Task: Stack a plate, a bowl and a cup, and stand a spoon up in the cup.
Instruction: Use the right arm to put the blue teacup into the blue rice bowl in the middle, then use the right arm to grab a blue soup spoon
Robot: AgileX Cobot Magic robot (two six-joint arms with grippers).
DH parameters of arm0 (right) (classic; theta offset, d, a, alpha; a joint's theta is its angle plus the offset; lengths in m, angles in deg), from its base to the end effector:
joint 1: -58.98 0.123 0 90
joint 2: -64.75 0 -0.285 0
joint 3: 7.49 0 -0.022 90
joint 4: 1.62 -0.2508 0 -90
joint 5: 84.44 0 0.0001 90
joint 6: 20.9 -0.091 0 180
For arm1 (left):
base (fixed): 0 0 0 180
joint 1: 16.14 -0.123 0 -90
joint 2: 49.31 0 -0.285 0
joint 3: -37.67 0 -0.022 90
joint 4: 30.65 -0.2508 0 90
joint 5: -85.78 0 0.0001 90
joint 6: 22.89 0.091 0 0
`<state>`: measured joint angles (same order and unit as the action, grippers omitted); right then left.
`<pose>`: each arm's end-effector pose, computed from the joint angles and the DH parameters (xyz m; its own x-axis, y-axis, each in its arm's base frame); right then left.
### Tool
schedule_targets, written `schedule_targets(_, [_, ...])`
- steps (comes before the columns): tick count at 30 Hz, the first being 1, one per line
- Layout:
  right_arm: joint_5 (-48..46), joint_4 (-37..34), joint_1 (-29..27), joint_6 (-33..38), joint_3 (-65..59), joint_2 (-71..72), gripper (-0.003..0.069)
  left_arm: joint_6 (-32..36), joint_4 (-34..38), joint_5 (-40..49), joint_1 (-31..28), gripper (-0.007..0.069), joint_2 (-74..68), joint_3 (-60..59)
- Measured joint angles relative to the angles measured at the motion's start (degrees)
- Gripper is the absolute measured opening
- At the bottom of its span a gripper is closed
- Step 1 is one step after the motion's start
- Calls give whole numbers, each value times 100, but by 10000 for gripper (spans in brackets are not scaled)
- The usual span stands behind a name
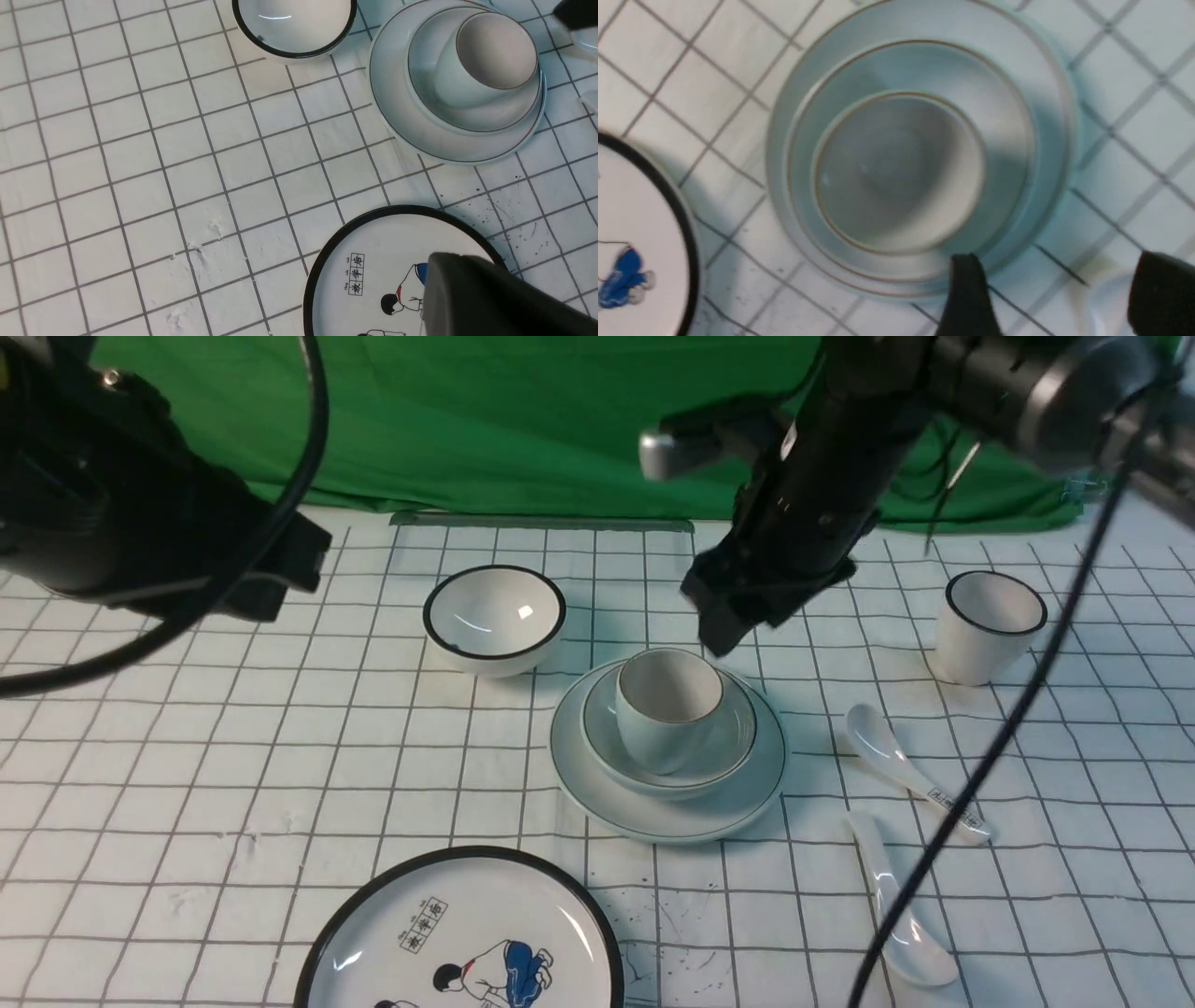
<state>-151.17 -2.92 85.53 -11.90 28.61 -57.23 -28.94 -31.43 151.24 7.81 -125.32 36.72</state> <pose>0.3939 0.1989 0.3239 -0.7183 -0.5239 -0.4578 -0.5677 0.8218 -0.0496 0.2069 -0.0907 0.4054 -0.7604 0.2286 -0.6078 0.3248 0.9444 -0.0511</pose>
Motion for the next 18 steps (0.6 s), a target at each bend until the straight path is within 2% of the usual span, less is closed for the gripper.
schedule_targets(3, [0,674,-11,-506,-428,663,482,10,15,61,0,1,5,0])
schedule_targets(5, [0,866,-79,-740,-908,1162,492,9,27,102,-5,1,5,0])
schedule_targets(9, [174,849,-193,-1087,-2246,1819,505,9,149,115,-5,1,5,0])
schedule_targets(12, [847,638,-202,-1165,-3329,1773,505,36,274,58,-5,1,5,-52])
schedule_targets(15, [1514,430,-209,-1387,-3928,1294,505,180,342,19,-5,1,5,-248])
schedule_targets(18, [1738,421,-294,-1464,-3921,841,505,200,357,12,-5,1,5,-466])
